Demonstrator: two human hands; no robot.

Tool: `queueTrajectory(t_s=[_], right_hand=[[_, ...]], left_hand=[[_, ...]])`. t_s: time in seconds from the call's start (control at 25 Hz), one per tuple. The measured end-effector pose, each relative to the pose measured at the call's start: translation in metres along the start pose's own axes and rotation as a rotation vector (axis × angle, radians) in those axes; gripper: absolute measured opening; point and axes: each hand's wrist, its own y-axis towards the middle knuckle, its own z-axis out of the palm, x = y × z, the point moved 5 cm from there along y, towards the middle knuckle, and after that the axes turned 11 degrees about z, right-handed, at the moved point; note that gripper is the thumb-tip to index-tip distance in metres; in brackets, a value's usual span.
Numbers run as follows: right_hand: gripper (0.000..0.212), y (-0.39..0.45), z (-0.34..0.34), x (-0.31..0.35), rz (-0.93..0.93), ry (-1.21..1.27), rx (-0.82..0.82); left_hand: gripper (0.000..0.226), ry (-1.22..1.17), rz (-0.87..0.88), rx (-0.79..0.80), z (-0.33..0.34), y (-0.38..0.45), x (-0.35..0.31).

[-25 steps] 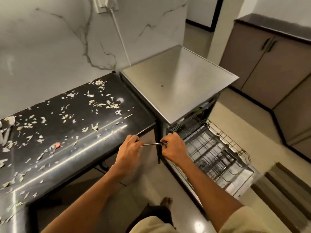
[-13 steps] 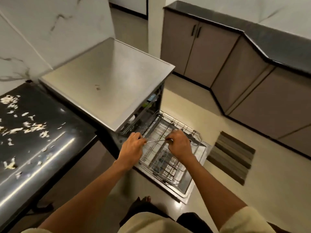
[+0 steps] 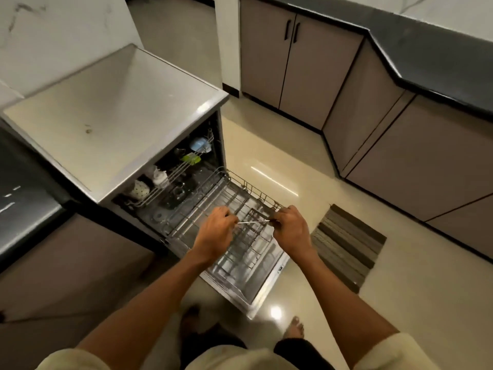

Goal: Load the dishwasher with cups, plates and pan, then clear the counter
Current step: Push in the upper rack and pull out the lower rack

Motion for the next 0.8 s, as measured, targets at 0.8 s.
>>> queueTrajectory(t_s=[0.8], right_hand=[[0.034, 0.166, 0.037, -0.173, -0.163, -0.128, 0.329]], left_hand=[[0.012, -0.124, -0.645, 0.141, 0.182, 0.093, -0.016]])
